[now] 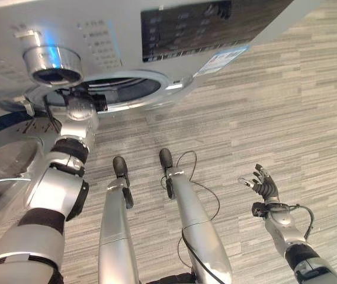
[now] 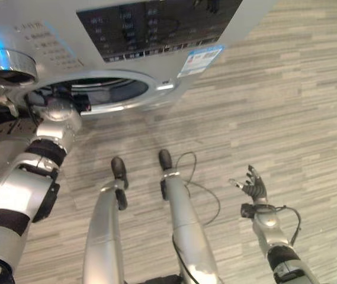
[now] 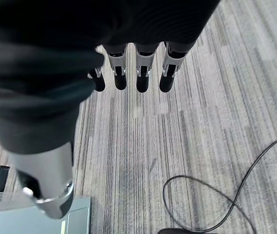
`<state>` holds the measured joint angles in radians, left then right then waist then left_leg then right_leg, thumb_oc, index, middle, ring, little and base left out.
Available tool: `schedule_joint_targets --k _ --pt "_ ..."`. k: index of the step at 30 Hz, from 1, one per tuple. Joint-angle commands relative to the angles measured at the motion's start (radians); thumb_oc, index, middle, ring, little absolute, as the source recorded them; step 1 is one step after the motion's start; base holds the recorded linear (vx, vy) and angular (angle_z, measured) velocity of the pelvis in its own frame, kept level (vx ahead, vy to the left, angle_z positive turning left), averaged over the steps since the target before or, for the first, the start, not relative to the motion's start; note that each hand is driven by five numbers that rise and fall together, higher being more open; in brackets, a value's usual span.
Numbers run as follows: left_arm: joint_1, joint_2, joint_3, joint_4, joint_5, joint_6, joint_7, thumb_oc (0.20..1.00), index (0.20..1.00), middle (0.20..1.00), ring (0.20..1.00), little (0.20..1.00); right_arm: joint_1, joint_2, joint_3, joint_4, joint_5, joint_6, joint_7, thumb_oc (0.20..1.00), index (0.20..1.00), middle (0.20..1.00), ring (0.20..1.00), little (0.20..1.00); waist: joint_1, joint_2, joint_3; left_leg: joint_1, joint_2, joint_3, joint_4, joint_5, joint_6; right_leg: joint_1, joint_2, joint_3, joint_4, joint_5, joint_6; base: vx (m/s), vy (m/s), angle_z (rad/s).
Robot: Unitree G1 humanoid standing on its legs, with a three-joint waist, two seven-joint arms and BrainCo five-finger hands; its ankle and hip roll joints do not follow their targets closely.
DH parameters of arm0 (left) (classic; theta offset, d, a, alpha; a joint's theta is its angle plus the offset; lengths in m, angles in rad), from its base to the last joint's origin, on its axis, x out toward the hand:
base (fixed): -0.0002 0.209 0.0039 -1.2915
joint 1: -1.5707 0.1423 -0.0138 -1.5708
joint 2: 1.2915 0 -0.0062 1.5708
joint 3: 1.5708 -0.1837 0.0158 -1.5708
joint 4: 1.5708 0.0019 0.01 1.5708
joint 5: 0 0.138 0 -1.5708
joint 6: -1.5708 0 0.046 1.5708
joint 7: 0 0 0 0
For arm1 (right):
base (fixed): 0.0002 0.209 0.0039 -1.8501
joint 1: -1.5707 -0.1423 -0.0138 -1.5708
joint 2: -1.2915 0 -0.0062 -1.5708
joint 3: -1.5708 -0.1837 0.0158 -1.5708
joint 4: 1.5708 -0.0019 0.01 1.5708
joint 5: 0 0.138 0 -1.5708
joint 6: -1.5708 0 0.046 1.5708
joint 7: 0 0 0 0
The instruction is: Grab the laundry basket,head to the washer,open it,put in the laundry and shut it.
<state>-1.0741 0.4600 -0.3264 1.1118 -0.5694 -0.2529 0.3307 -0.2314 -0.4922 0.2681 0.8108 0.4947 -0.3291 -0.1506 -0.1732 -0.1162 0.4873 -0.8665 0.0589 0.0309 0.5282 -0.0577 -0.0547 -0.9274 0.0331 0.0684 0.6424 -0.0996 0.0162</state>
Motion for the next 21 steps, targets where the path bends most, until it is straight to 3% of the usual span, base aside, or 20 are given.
schedule_joint_targets --k 1,4,5,7,8,9,10,14,17,21 --pt "0.096 -0.036 0.035 -0.003 0.056 -0.054 -0.01 1.0 1.0 1.0 1.0 1.0 0.098 -0.021 -0.016 -0.016 -0.025 -0.004 -0.007 1.0 1.0 1.0 1.0 1.0 -0.017 0.028 -0.036 0.024 -0.07 0.015 0.063 -0.098 0.076 0.095 -0.003 -0.05 -0.086 -0.001 0.0 0.02 -0.108 0.11" --pt "0.399 -0.177 0.089 -0.002 -0.042 -0.041 -0.123 1.0 1.0 1.0 1.0 1.0 0.107 0.03 -0.051 0.142 -0.006 0.034 0.001 1.0 1.0 1.0 1.0 1.0 0.03 0.052 -0.039 0.21 -0.093 -0.012 -0.035 -0.067 0.067 0.267 -0.012 -0.07 -0.134 -0.016 0.001 0.1 -0.078 0.37" --pt "0.502 -0.229 0.102 0.062 -0.031 -0.012 -0.164 1.0 1.0 1.0 1.0 1.0 0.08 0.063 -0.046 0.233 -0.023 0.06 0.004 1.0 1.0 1.0 1.0 1.0 0.05 0.057 -0.051 0.294 -0.095 -0.007 -0.118 -0.014 0.067 0.343 -0.013 -0.08 -0.194 0.018 0.0 0.06 -0.05 0.31" --pt "0.555 -0.247 0.118 0.124 -0.002 0.013 -0.191 1.0 1.0 1.0 1.0 1.0 0.065 0.086 -0.047 0.298 -0.038 0.081 0.014 1.0 1.0 1.0 1.0 1.0 0.06 0.057 -0.066 0.364 -0.098 -0.008 -0.182 0.006 0.061 0.405 -0.012 -0.076 -0.241 0.03 0.008 0.16 0.001 0.14" --pt "0.645 -0.257 0.102 0.173 0.141 0.042 -0.196 1.0 1.0 1.0 1.0 1.0 0.069 0.107 -0.038 0.366 -0.086 0.107 0.024 1.0 1.0 1.0 1.0 1.0 0.081 0.071 -0.114 0.467 -0.103 -0.013 -0.294 0.048 0.052 0.499 -0.014 -0.074 -0.329 0.054 0.02 0.29 0.017 0.03" --pt "0.694 -0.26 0.106 0.185 0.177 0.048 -0.206 1.0 1.0 1.0 1.0 1.0 0.081 0.117 -0.038 0.364 -0.09 0.11 0.034 1.0 1.0 1.0 1.0 1.0 0.09 0.08 -0.136 0.519 -0.103 -0.019 -0.351 0.068 0.047 0.546 -0.018 -0.074 -0.372 0.061 0.027 0.2 0.015 -0.02" --pt "0.694 -0.26 0.106 0.185 0.177 0.048 -0.206 1.0 1.0 1.0 1.0 1.0 0.081 0.117 -0.038 0.363 -0.09 0.11 0.034 1.0 1.0 1.0 1.0 1.0 0.09 0.08 -0.138 0.518 -0.103 -0.019 -0.355 0.072 0.047 0.545 -0.017 -0.074 -0.376 0.065 0.027 0.16 0.004 -0.02" --pt "0.856 -0.266 0.149 0.236 0.287 0.076 -0.268 1.0 1.0 1.0 1.0 1.0 0.149 0.147 -0.098 0.36 -0.038 0.123 0.116 1.0 1.0 1.0 1.0 1.0 0.111 0.11 -0.246 0.682 -0.093 -0.026 -0.532 0.128 0.035 0.711 -0.023 -0.061 -0.543 0.095 0.046 0.16 -0.004 0.05" --pt "0.936 -0.259 0.108 0.214 0.42 0.066 -0.28 1.0 1.0 1.0 1.0 1.0 0.164 0.155 -0.121 0.414 -0.081 0.139 0.129 1.0 1.0 1.0 1.0 1.0 0.135 0.129 -0.315 0.785 -0.09 -0.045 -0.59 0.141 0.038 0.824 -0.031 -0.07 -0.609 0.1 0.047 0.16 -0.055 0.11" --pt "0.975 -0.245 0.111 0.172 0.414 0.049 -0.288 1.0 1.0 1.0 1.0 1.0 0.177 0.157 -0.115 0.444 -0.11 0.145 0.146 1.0 1.0 1.0 1.0 1.0 0.158 0.141 -0.344 0.836 -0.089 -0.067 -0.595 0.137 0.042 0.886 -0.038 -0.095 -0.609 0.088 0.042 0.09 -0.041 0.24"
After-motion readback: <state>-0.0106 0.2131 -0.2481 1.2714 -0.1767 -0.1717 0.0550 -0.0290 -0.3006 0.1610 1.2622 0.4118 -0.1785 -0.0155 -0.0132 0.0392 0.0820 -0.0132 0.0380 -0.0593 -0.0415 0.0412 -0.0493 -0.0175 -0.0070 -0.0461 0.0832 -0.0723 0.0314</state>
